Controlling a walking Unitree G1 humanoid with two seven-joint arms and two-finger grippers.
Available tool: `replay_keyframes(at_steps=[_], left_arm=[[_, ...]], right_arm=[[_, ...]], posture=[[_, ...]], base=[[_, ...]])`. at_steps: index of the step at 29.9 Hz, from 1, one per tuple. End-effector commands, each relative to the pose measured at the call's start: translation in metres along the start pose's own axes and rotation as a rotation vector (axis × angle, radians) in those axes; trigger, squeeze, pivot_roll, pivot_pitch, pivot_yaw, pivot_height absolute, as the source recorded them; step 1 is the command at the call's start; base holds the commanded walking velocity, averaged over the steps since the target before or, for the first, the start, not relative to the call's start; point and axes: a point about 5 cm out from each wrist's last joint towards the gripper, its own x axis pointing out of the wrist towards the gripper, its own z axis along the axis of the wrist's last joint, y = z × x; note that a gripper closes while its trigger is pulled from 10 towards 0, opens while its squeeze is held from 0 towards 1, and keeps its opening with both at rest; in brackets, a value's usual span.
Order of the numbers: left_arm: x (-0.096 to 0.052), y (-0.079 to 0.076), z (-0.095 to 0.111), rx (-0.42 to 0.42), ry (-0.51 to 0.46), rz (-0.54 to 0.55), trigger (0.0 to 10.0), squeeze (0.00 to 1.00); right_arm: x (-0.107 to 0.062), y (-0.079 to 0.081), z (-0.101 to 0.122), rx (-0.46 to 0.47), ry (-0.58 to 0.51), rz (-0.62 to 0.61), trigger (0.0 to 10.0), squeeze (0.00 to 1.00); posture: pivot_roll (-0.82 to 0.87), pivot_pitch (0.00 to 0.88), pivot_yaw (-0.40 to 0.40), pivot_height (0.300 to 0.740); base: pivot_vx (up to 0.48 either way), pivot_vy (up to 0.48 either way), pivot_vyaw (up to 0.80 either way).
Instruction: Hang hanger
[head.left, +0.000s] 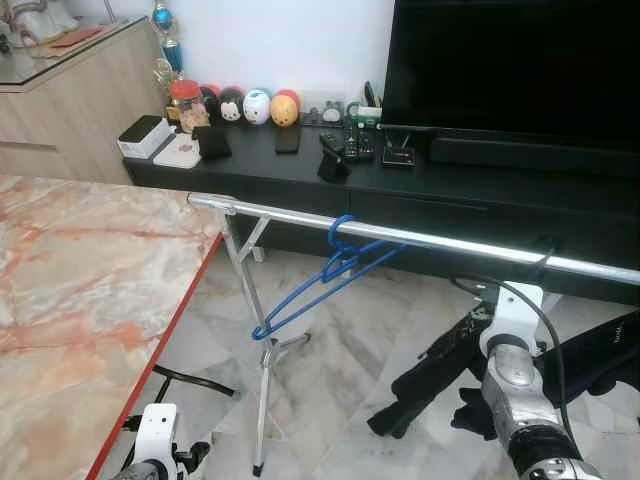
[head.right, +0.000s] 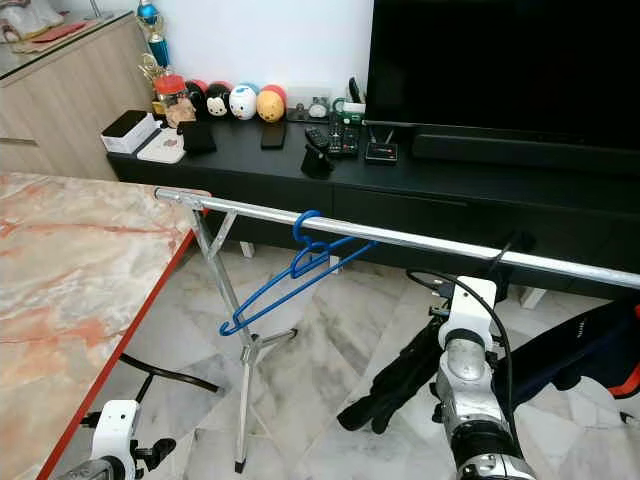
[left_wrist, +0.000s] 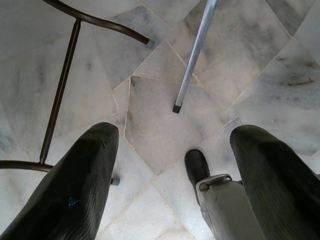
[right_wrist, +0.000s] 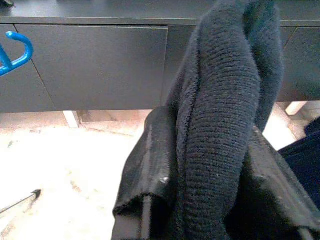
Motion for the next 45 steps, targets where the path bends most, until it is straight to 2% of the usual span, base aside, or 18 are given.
replay_keyframes(at_steps=[1, 13, 20, 21, 22, 23, 31, 37, 45], left_arm=[[0.0, 0.0, -0.003, -0.022, 0.017, 0.003, 10.0, 0.0], [0.0, 0.0, -0.002, -0.019, 0.014, 0.006, 10.0, 0.0], [0.0, 0.001, -0.001, -0.012, 0.011, 0.011, 10.0, 0.0], [0.0, 0.0, -0.001, -0.011, 0.01, 0.011, 10.0, 0.0], [0.0, 0.0, 0.0, -0.011, 0.01, 0.011, 10.0, 0.0], [0.0, 0.001, 0.0, -0.01, 0.01, 0.011, 10.0, 0.0], [0.0, 0.0, 0.0, -0.002, 0.009, 0.013, 10.0, 0.0], [0.0, -0.002, -0.005, -0.017, 0.007, 0.029, 10.0, 0.0], [-0.001, -0.009, -0.014, 0.009, 0.028, 0.026, 10.0, 0.0]], right_arm=[[-0.002, 0.004, -0.011, -0.016, 0.06, 0.013, 0.0, 0.0], [-0.001, 0.001, -0.002, 0.007, 0.01, -0.003, 0.0, 0.0], [-0.002, 0.0, 0.017, 0.054, -0.133, -0.002, 0.0, 0.0], [-0.002, 0.001, 0.019, 0.056, -0.144, 0.002, 3.8, 0.0], [-0.002, 0.001, 0.019, 0.052, -0.152, 0.005, 9.3, 0.0], [-0.003, 0.002, 0.021, 0.051, -0.167, 0.017, 10.0, 0.0], [-0.01, 0.005, 0.028, 0.048, -0.264, 0.06, 10.0, 0.0], [-0.023, 0.002, 0.014, 0.013, -0.257, 0.097, 10.0, 0.0], [-0.049, -0.016, -0.002, -0.009, -0.262, 0.101, 10.0, 0.0]], posture=[[-0.18, 0.0, 0.053, 0.74], [-0.18, 0.0, 0.054, 0.74], [-0.19, 0.0, 0.057, 0.74], [-0.19, 0.0, 0.058, 0.74], [-0.19, 0.0, 0.058, 0.74], [-0.19, 0.0, 0.058, 0.74], [-0.2, 0.0, 0.061, 0.74], [-0.2, 0.0, 0.048, 0.74], [-0.28, 0.0, 0.072, 0.74]], base=[[0.0, 0.0, 0.0], [0.0, 0.0, 0.0], [0.0, 0.0, 0.0], [0.0, 0.0, 0.0], [0.0, 0.0, 0.0], [0.0, 0.0, 0.0], [0.0, 0.0, 0.0], [0.0, 0.0, 0.0], [0.0, 0.0, 0.0]])
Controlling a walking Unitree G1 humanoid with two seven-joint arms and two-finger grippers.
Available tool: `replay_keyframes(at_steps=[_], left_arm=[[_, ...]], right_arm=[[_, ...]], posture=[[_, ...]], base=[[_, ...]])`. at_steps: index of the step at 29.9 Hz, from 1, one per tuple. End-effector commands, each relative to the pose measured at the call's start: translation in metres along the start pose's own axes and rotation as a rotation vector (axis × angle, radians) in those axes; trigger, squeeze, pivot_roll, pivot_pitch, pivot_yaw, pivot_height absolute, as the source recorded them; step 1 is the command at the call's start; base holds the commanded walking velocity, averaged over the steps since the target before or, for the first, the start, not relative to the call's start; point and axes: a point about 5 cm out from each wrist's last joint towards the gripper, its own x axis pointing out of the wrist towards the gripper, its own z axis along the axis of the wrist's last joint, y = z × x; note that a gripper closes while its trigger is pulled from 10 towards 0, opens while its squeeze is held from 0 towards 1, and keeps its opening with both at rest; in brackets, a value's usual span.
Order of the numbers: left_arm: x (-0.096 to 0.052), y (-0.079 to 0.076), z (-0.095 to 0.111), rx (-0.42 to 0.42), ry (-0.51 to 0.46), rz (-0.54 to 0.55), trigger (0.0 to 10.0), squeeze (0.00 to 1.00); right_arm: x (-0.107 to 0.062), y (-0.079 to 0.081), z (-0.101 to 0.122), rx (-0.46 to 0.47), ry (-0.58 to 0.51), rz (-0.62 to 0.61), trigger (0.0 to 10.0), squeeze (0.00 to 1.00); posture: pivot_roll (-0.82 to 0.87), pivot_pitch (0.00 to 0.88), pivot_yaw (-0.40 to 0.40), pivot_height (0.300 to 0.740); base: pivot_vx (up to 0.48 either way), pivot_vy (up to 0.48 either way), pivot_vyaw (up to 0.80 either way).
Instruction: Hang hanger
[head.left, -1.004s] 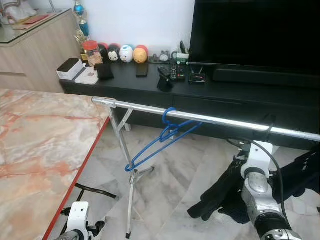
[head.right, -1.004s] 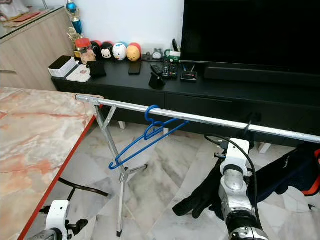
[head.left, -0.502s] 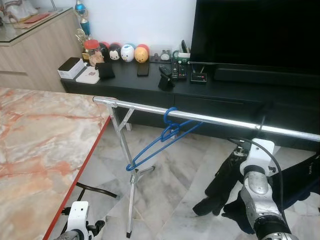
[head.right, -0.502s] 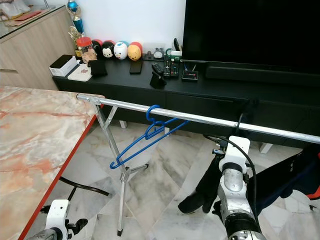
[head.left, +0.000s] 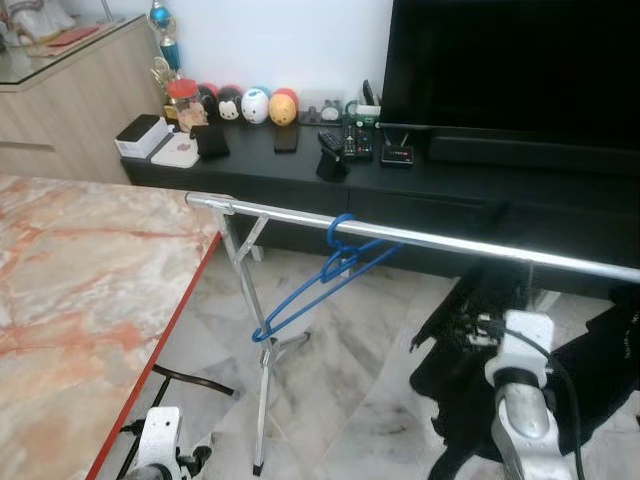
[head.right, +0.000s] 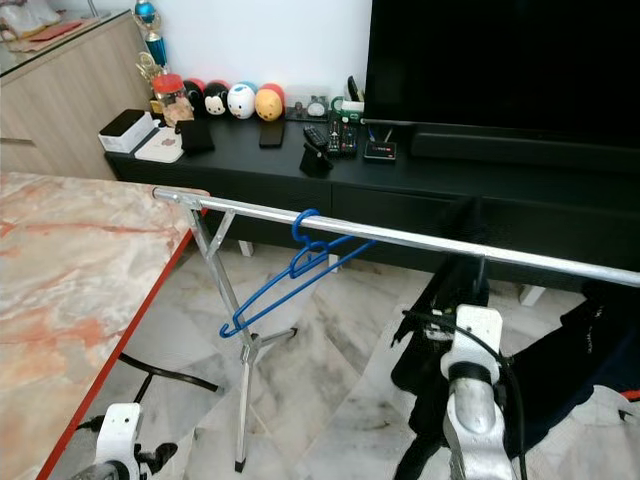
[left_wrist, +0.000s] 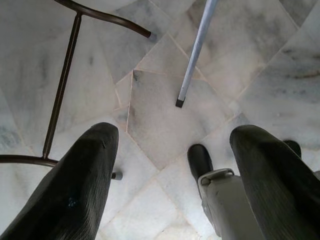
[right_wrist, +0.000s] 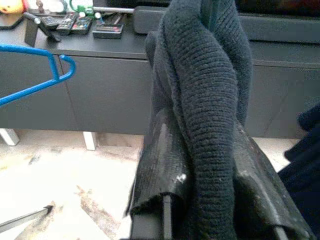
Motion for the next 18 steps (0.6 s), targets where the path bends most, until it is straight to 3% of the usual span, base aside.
replay_keyframes(at_steps=[1, 10, 18], left_arm=[[-0.001, -0.003, -0.005, 0.009, 0.009, 0.0, 10.0, 0.0], [-0.001, -0.01, -0.011, 0.069, 0.031, -0.026, 10.0, 0.0], [-0.002, 0.004, -0.003, 0.08, 0.002, 0.008, 10.0, 0.0]], right_arm=[[0.0, -0.004, 0.012, -0.002, -0.052, 0.009, 10.0, 0.0], [-0.017, -0.013, -0.008, -0.022, 0.029, 0.006, 10.0, 0.0], [-0.019, 0.008, -0.017, 0.031, 0.075, 0.022, 10.0, 0.0]], posture=[[-0.29, 0.0, 0.074, 0.74], [-0.33, 0.0, 0.118, 0.74], [-0.26, 0.0, 0.122, 0.74]], base=[[0.0, 0.0, 0.0], [0.0, 0.0, 0.0], [0.0, 0.0, 0.0]])
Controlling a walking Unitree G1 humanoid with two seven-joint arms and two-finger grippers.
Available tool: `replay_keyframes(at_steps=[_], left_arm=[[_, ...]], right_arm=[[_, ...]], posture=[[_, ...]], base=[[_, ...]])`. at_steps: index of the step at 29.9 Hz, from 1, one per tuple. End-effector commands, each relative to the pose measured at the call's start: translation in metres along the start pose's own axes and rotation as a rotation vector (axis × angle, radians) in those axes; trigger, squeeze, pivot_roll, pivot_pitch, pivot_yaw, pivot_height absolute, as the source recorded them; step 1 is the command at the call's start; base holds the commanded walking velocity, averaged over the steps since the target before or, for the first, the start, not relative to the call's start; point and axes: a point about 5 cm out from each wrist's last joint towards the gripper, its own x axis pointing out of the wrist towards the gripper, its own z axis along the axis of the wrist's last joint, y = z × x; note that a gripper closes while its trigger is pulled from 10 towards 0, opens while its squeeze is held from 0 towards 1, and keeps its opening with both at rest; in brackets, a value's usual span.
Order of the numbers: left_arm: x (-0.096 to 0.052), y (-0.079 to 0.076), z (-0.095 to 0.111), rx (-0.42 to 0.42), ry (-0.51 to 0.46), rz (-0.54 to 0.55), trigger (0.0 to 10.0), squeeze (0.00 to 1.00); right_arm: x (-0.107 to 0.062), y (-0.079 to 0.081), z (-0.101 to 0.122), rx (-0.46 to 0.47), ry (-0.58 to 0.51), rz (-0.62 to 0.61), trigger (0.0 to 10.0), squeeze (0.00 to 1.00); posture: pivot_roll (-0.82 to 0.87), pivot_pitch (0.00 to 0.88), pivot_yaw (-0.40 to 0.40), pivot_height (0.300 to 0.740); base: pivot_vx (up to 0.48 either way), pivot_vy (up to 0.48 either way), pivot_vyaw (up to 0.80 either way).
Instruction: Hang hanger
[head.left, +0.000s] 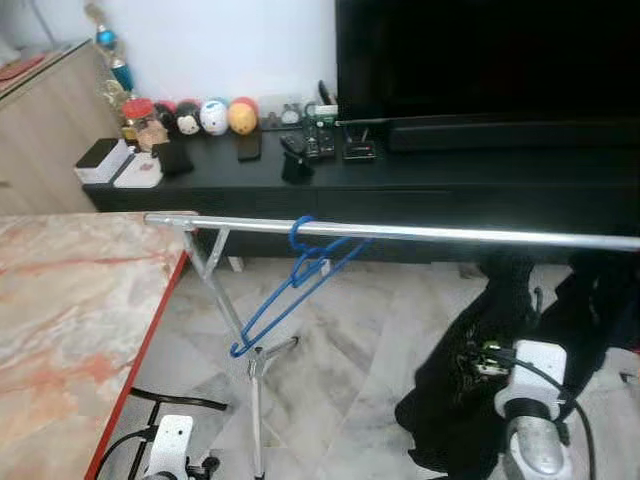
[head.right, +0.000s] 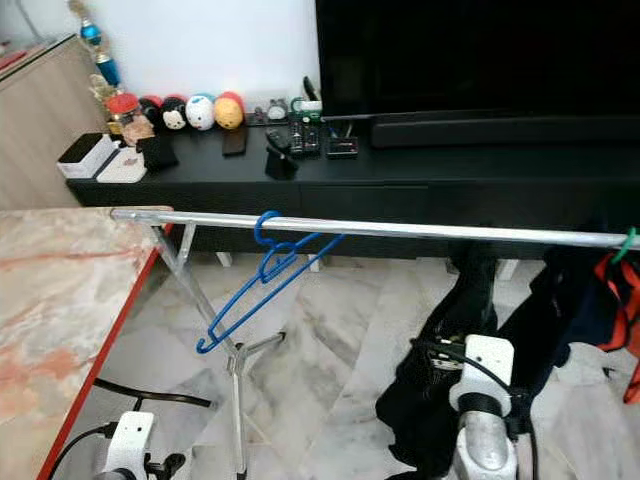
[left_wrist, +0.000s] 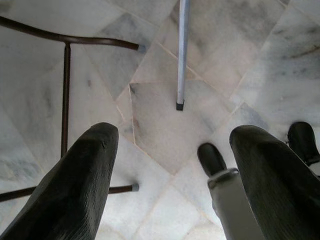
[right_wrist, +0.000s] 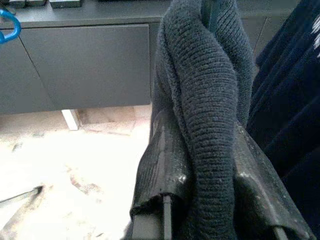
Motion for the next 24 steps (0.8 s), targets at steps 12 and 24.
replay_keyframes(at_steps=[12, 24], left_arm=[[-0.007, 0.023, -0.01, -0.085, 0.009, 0.11, 10.0, 0.0], [0.0, 0.005, 0.0, -0.111, -0.012, 0.079, 10.0, 0.0]], right_arm=[[0.033, 0.026, 0.006, -0.01, 0.044, 0.124, 10.0, 0.0], [0.055, 0.002, 0.016, 0.017, 0.044, 0.046, 10.0, 0.0]], posture=[[-0.07, 0.0, -0.007, 0.74], [-0.13, 0.0, 0.037, 0.74]], base=[[0.0, 0.0, 0.0], [0.0, 0.0, 0.0]])
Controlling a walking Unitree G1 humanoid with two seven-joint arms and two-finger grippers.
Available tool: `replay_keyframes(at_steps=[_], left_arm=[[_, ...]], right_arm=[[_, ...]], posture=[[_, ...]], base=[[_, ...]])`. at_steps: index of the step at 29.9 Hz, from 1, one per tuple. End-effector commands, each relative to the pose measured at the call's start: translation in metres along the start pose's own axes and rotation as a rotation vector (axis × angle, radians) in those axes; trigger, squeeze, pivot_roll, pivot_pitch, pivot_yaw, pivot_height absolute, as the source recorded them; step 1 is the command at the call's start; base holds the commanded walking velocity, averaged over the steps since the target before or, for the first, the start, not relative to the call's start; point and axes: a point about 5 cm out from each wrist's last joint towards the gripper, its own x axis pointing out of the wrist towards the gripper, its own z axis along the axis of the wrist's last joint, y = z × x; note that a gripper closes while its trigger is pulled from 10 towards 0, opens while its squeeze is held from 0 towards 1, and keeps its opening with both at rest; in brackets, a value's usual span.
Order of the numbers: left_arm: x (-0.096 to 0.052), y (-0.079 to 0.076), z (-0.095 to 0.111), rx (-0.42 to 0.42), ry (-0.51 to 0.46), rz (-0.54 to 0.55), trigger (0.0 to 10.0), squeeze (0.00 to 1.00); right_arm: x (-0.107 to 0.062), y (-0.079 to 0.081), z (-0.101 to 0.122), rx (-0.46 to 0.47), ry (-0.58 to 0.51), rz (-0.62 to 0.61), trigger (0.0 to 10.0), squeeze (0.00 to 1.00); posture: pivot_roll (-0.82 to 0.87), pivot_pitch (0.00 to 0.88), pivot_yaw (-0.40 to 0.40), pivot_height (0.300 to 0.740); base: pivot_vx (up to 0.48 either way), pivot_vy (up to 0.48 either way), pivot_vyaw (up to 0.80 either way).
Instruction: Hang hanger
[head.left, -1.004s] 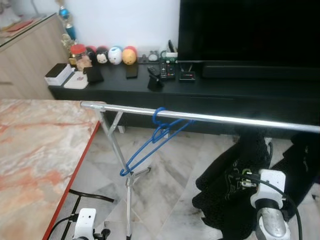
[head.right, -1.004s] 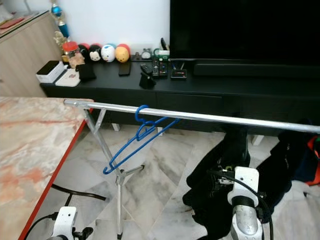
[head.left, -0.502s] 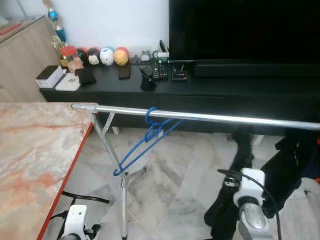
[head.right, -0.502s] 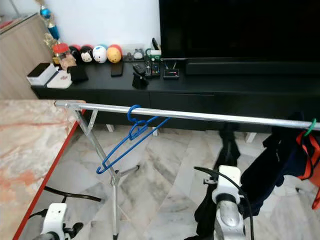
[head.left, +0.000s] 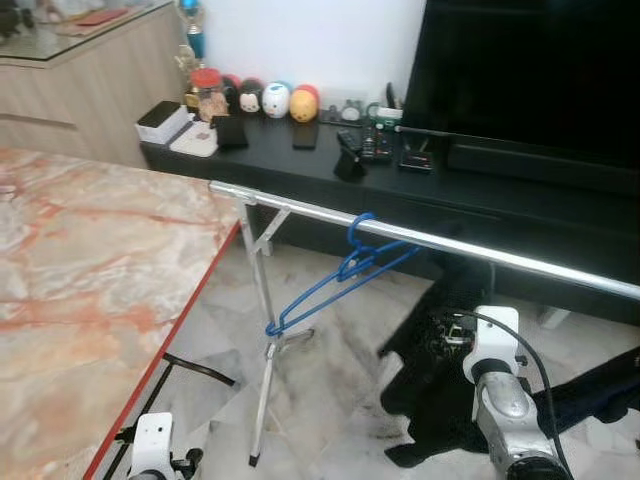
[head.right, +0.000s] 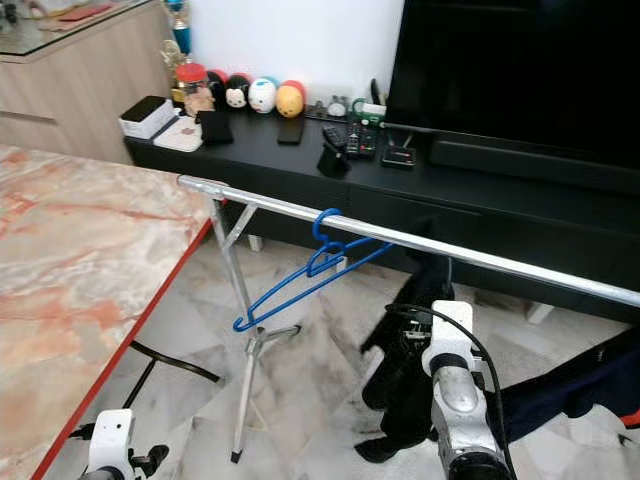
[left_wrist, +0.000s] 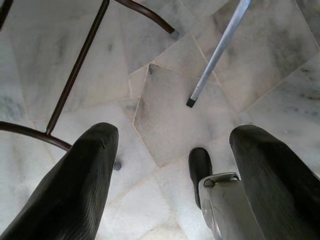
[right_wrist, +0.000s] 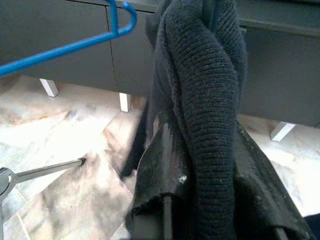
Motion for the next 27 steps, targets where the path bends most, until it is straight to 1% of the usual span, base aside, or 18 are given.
replay_keyframes(at_steps=[1, 2, 3, 6, 13, 19, 22, 27], left_arm=[[0.001, -0.004, 0.0, 0.033, 0.02, -0.017, 10.0, 0.0], [0.001, -0.004, 0.0, 0.033, 0.02, -0.017, 10.0, 0.0], [0.001, -0.005, 0.0, 0.03, 0.012, -0.017, 10.0, 0.0], [0.001, -0.004, 0.002, 0.016, -0.003, -0.012, 10.0, 0.0], [0.001, -0.001, 0.001, -0.013, 0.013, 0.007, 10.0, 0.0], [0.001, 0.002, 0.002, -0.003, 0.019, 0.008, 10.0, 0.0], [0.001, 0.003, 0.002, 0.001, 0.016, 0.011, 10.0, 0.0], [0.0, 0.004, 0.0, 0.006, 0.019, 0.008, 10.0, 0.0]], right_arm=[[0.004, -0.015, 0.01, 0.03, -0.044, -0.063, 10.0, 0.0], [0.004, -0.015, 0.01, 0.03, -0.044, -0.063, 10.0, 0.0], [0.005, -0.021, 0.012, 0.045, -0.055, -0.083, 10.0, 0.0], [0.006, -0.024, 0.013, 0.025, -0.062, -0.068, 10.0, 0.0], [0.007, -0.022, 0.014, 0.016, -0.064, -0.053, 10.0, 0.0], [0.007, -0.018, 0.012, 0.034, -0.056, -0.063, 10.0, 0.0], [0.006, -0.02, 0.008, 0.06, -0.046, -0.086, 10.0, 0.0], [0.004, -0.018, 0.006, 0.054, -0.043, -0.079, 10.0, 0.0]], posture=[[-0.14, 0.0, 0.035, 0.74], [-0.14, 0.0, 0.035, 0.74], [-0.14, 0.0, 0.025, 0.74], [-0.12, 0.0, 0.005, 0.74], [-0.11, 0.0, 0.002, 0.74], [-0.11, 0.0, 0.008, 0.74], [-0.11, 0.0, 0.011, 0.74], [-0.11, 0.0, 0.011, 0.74]], base=[[0.0, 0.0, 0.0], [0.0, 0.0, 0.0], [-0.259, 0.0, 0.0], [-0.272, 0.0, 0.0], [-0.309, 0.0, 0.0], [-0.326, 0.0, 0.0], [-0.352, 0.0, 0.0], [-0.353, 0.0, 0.0]])
